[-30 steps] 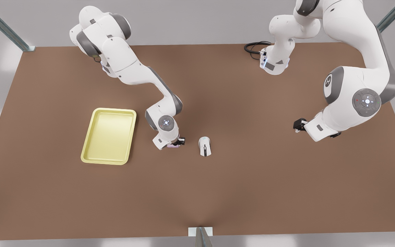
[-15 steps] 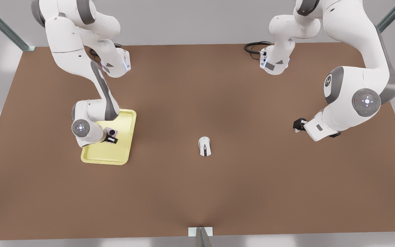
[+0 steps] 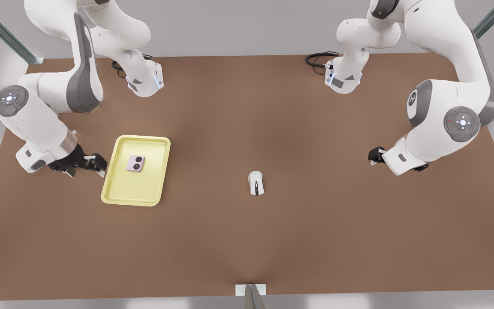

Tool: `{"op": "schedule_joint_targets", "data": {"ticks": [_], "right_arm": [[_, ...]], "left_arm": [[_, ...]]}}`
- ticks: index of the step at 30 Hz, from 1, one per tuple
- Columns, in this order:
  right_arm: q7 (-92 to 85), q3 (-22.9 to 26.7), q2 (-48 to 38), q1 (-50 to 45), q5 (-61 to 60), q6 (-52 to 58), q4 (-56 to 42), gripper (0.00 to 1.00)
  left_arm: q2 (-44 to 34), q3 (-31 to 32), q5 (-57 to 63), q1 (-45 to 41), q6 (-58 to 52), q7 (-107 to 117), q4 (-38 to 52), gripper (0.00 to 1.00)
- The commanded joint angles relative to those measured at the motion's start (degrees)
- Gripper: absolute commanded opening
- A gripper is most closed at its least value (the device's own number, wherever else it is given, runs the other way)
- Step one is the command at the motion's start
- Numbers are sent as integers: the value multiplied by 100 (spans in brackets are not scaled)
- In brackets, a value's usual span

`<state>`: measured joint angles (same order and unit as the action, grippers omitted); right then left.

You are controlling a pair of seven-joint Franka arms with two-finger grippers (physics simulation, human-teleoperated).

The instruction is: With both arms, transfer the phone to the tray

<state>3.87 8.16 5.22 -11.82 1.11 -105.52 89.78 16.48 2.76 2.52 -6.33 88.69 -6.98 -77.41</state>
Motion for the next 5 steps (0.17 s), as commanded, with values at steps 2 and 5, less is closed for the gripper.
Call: {"op": "schedule_joint_targets", "data": {"ticks": [2, 5], "right_arm": [[-1292, -139, 32, 400, 65, 2405, -857, 100], [-1292, -579, 102, 830, 100, 2414, -874, 100]], "left_arm": [[-30, -4, 65, 0, -27, 12, 51, 100], [-83, -4, 65, 0, -27, 12, 25, 100]]}}
